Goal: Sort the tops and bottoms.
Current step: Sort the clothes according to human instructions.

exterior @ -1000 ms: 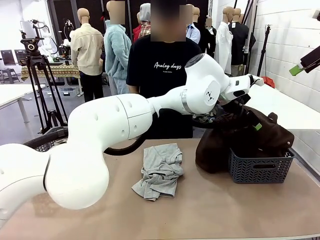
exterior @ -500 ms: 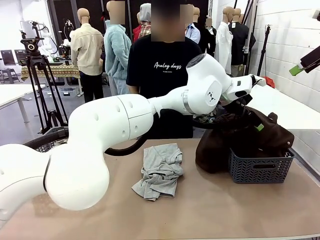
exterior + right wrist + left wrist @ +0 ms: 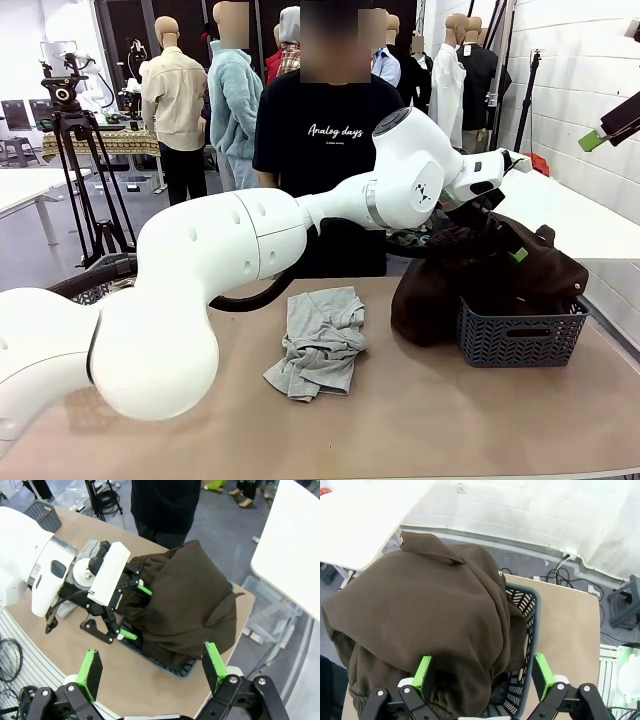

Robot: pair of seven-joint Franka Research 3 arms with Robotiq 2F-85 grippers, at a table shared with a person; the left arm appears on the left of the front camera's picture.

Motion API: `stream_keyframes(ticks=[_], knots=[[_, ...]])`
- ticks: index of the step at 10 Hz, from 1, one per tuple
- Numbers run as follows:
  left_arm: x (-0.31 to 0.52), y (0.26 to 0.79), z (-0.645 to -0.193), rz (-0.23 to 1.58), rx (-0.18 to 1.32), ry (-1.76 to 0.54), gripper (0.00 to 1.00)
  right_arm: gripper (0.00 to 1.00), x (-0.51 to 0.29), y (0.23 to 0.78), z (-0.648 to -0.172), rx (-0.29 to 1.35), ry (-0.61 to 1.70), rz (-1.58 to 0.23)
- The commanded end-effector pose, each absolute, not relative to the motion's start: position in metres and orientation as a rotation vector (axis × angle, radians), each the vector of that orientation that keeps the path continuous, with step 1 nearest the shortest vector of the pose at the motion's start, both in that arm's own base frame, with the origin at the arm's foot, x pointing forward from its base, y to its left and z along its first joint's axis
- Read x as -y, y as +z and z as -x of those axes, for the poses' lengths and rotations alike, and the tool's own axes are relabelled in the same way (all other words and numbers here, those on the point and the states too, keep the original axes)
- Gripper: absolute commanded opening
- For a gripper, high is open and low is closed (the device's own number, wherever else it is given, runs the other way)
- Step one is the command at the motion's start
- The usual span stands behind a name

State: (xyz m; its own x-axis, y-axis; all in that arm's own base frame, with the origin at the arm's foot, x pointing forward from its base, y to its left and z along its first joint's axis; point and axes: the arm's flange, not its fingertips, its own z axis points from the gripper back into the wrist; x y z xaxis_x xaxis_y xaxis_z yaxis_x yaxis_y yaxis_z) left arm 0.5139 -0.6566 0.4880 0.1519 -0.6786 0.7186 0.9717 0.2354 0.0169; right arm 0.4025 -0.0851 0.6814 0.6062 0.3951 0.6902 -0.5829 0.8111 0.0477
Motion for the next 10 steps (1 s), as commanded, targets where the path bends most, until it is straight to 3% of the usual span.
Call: stream_keyframes(ticks=[1, 10], knots=[[0.6559, 0.4889, -0.5148, 0.516, 0.697, -1.27, 1.0, 1.0, 0.0841, 0.6799, -0.4026, 0.723, 0.574, -0.282], [0.6559, 0.4889, -0.5148, 0.516, 0.697, -1.27, 1.0, 1.0, 0.0841, 0.6799, -0.4026, 0.723, 0.574, -0.282]])
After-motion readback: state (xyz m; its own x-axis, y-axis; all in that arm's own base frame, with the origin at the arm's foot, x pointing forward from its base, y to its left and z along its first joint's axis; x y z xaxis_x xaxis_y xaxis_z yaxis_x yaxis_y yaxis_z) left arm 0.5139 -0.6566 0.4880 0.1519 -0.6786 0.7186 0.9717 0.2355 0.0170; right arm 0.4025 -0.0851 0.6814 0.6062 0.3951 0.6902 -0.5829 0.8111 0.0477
